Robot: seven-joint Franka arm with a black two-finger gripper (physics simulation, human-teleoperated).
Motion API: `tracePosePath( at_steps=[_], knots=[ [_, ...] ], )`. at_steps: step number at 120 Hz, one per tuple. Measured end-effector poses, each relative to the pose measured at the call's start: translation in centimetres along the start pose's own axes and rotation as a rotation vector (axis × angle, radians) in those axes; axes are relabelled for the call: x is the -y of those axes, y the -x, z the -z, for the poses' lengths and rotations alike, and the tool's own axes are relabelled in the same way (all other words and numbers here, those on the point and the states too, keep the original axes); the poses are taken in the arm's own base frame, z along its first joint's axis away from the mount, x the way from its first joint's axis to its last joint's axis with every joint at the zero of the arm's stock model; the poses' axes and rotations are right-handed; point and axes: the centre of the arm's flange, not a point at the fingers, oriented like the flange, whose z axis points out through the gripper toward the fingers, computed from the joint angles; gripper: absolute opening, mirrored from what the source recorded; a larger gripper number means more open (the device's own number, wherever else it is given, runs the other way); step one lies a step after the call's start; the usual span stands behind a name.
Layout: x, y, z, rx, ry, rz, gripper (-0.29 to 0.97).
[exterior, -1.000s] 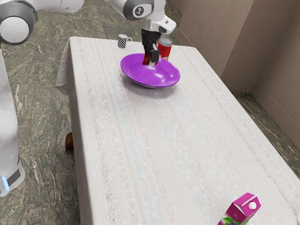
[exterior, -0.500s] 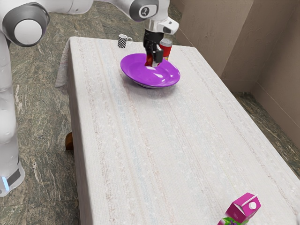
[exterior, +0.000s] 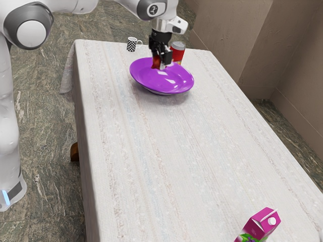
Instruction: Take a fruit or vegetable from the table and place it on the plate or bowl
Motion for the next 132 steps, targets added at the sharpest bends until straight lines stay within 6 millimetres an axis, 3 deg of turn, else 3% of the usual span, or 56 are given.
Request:
tracePosePath(
  at_steps=[90, 108, 132],
  knots=[
    [3.9, -0.2, 0.3, -0.012, -0.019, 0.095, 0.34],
    [4.8, -0.3, 0.7, -0.032, -0.023, 0.097, 0.55],
    [5.8, -0.1, 1.4, -0.037, -0.023, 0.091, 0.65]
  ],
)
